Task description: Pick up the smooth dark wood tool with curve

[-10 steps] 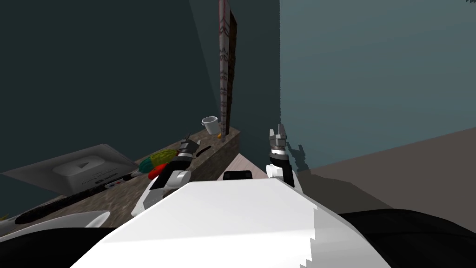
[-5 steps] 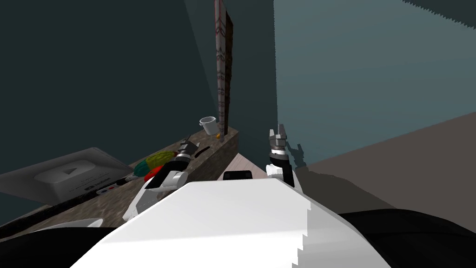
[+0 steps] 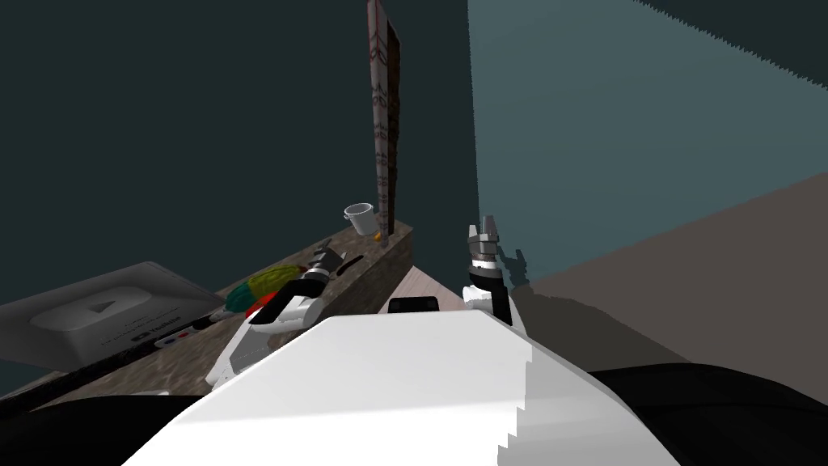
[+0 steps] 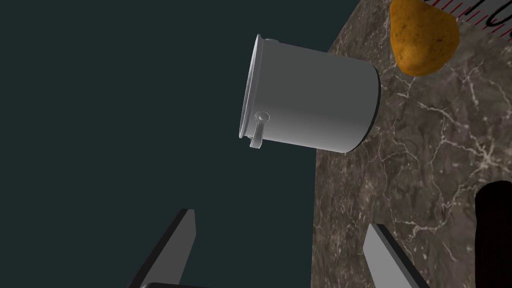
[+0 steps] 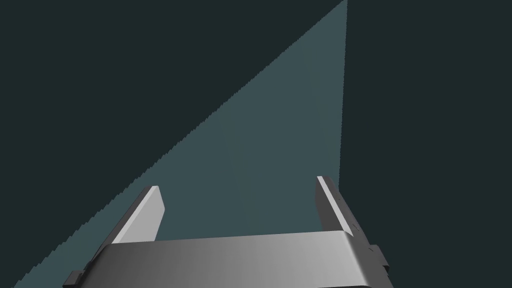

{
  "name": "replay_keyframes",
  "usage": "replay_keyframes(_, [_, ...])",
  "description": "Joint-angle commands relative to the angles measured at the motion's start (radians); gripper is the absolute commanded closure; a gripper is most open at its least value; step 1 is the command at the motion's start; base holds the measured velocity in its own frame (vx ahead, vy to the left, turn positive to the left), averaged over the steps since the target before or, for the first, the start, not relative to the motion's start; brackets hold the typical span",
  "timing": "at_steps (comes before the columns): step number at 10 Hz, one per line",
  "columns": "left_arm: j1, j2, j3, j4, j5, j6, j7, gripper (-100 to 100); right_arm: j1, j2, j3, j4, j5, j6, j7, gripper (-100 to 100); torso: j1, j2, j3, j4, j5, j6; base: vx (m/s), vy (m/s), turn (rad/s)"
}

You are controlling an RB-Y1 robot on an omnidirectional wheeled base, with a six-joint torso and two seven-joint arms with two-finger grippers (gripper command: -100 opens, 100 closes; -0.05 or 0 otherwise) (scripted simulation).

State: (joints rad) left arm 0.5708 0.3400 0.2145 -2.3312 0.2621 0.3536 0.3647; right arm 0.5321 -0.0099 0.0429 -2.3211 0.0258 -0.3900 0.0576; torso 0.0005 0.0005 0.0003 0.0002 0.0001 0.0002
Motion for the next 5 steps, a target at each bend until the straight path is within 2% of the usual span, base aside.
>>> replay_keyframes(1, [0.000,0.005,0.012,-0.006,0.008,0.050,0.015,-100,0.000,0.000,0.000,0.000,0.000,0.000,0.000,0,0.000,0.000,0.000,0.000,0.000,0.000,-0.014,0.008,-0.071])
replay_keyframes(2, [0.000,0.005,0.012,-0.006,0.008,0.081,0.015,-100,0.000,0.000,0.000,0.000,0.000,0.000,0.000,0,0.000,0.000,0.000,0.000,0.000,0.000,-0.006,0.006,0.004])
replay_keyframes(3, [-0.001,0.014,0.034,-0.005,0.022,0.111,0.040,-100,0.000,0.000,0.000,0.000,0.000,0.000,0.000,0,0.000,0.000,0.000,0.000,0.000,-0.001,-0.007,0.007,-0.111])
replay_keyframes(5, [-0.001,0.014,0.034,-0.005,0.022,0.164,0.040,-100,0.000,0.000,0.000,0.000,0.000,0.000,0.000,0,0.000,0.000,0.000,0.000,0.000,0.000,-0.007,0.008,-0.049])
